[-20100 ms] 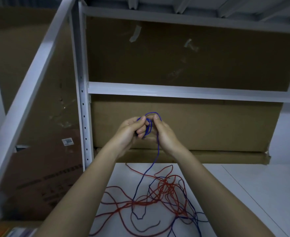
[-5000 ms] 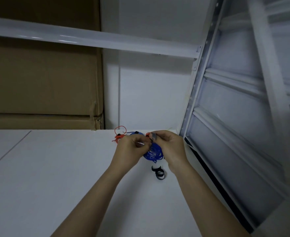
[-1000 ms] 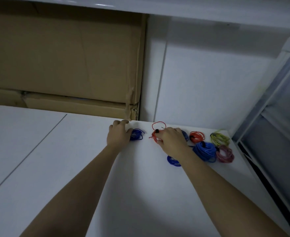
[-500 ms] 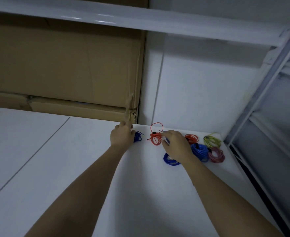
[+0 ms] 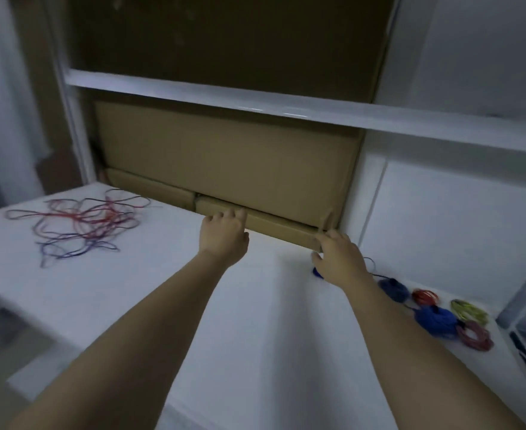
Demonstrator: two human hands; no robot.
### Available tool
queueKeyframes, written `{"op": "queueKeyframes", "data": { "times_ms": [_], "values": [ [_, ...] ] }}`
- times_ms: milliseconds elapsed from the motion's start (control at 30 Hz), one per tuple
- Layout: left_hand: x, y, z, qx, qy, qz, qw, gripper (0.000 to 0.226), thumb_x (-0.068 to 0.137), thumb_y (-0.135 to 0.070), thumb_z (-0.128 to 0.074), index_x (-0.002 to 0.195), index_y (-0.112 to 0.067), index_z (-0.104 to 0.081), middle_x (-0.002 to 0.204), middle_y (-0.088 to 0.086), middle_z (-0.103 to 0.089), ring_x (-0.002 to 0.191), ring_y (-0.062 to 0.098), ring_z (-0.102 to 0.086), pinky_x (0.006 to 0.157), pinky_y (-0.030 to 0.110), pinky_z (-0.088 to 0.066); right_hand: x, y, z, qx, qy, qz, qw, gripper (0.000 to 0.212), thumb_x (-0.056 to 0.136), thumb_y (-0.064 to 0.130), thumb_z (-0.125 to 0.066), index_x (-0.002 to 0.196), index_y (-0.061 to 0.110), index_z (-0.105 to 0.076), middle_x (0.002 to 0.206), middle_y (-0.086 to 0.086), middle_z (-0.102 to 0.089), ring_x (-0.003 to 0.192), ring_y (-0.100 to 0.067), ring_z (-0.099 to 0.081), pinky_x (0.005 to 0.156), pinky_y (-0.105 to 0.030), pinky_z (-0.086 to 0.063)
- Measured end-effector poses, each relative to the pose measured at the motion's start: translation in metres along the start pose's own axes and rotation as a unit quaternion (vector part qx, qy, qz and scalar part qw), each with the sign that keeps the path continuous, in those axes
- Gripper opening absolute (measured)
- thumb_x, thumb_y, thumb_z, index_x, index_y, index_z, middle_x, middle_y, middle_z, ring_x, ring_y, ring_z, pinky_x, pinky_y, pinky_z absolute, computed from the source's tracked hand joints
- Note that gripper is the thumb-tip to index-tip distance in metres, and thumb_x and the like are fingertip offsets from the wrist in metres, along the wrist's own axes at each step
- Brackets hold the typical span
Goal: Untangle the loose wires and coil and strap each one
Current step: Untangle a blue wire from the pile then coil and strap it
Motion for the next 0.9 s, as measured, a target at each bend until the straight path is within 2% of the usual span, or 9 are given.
{"op": "queueKeyframes", "data": {
  "times_ms": [133, 333, 467, 600, 767, 833, 900],
  "values": [
    [-0.038, 0.094, 0.039, 0.031, -0.003, 0.073, 0.997, 0.037, 0.096, -0.034, -0.047, 0.127, -0.014, -0.043, 0.125, 0.009, -0.054, 0.112, 0.032, -0.054, 0.085, 0.039, -0.04, 0.02, 0.093, -0.005, 0.004, -0.004, 0.064, 0.998, 0.032, 0.094, 0.028, -0.048, 0.123, 0.014, -0.053, 0.128, -0.006, -0.048, 0.119, -0.027, -0.043, 0.087, -0.032, -0.037],
    [-0.089, 0.252, 0.074, 0.044, -0.006, 0.191, 0.981, 0.041, 0.094, -0.033, -0.05, 0.129, -0.014, -0.041, 0.128, 0.013, -0.052, 0.114, 0.035, -0.053, 0.084, 0.041, -0.046, 0.046, 0.249, -0.023, 0.016, 0.03, 0.162, 0.986, 0.046, 0.095, 0.024, -0.045, 0.141, 0.02, -0.039, 0.143, -0.006, -0.037, 0.129, -0.027, -0.034, 0.1, -0.038, -0.034],
    [-0.104, 0.358, 0.069, 0.052, -0.007, 0.242, 0.969, 0.04, 0.094, -0.034, -0.051, 0.129, -0.016, -0.042, 0.127, 0.011, -0.053, 0.111, 0.033, -0.054, 0.082, 0.041, -0.05, 0.072, 0.352, -0.044, 0.009, 0.042, 0.213, 0.976, 0.048, 0.093, 0.018, -0.046, 0.141, 0.02, -0.039, 0.14, -0.006, -0.039, 0.128, -0.028, -0.035, 0.101, -0.038, -0.034],
    [-0.096, 0.45, 0.051, 0.064, 0.006, 0.243, 0.968, 0.04, 0.094, -0.039, -0.051, 0.127, -0.018, -0.041, 0.127, 0.009, -0.054, 0.109, 0.031, -0.056, 0.08, 0.04, -0.054, 0.108, 0.445, -0.075, 0.019, 0.064, 0.23, 0.971, 0.051, 0.092, 0.018, -0.05, 0.142, 0.02, -0.039, 0.14, -0.007, -0.039, 0.129, -0.028, -0.035, 0.101, -0.039, -0.035],
    [-0.082, 0.531, 0.023, 0.058, 0.028, 0.211, 0.975, 0.044, 0.094, -0.041, -0.052, 0.131, -0.021, -0.039, 0.133, 0.007, -0.052, 0.112, 0.029, -0.056, 0.078, 0.038, -0.053, 0.134, 0.535, -0.125, 0.059, 0.114, 0.255, 0.958, 0.051, 0.091, 0.02, -0.055, 0.141, 0.021, -0.043, 0.142, -0.006, -0.037, 0.132, -0.027, -0.034, 0.103, -0.039, -0.038],
    [-0.077, 0.552, 0.007, 0.039, 0.04, 0.19, 0.98, 0.047, 0.094, -0.042, -0.052, 0.134, -0.021, -0.038, 0.135, 0.007, -0.05, 0.113, 0.028, -0.055, 0.078, 0.037, -0.053, 0.134, 0.557, -0.147, 0.077, 0.148, 0.259, 0.951, 0.046, 0.093, 0.028, -0.056, 0.137, 0.021, -0.047, 0.142, -0.005, -0.039, 0.13, -0.025, -0.036, 0.101, -0.038, -0.039],
    [-0.07, 0.567, -0.012, 0.024, 0.061, 0.163, 0.984, 0.049, 0.094, -0.043, -0.053, 0.136, -0.022, -0.038, 0.138, 0.005, -0.049, 0.114, 0.026, -0.055, 0.08, 0.035, -0.052, 0.132, 0.569, -0.169, 0.105, 0.181, 0.243, 0.947, 0.048, 0.092, 0.046, -0.054, 0.132, 0.02, -0.053, 0.136, -0.005, -0.045, 0.124, -0.024, -0.042, 0.096, -0.035, -0.039]
  ]
}}
Point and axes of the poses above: each hand's wrist, its own x-axis towards the middle knuckle, its own z-axis out of the back of the hand, y = z × x, the point moved 3 cm from there along x, towards the middle knuckle
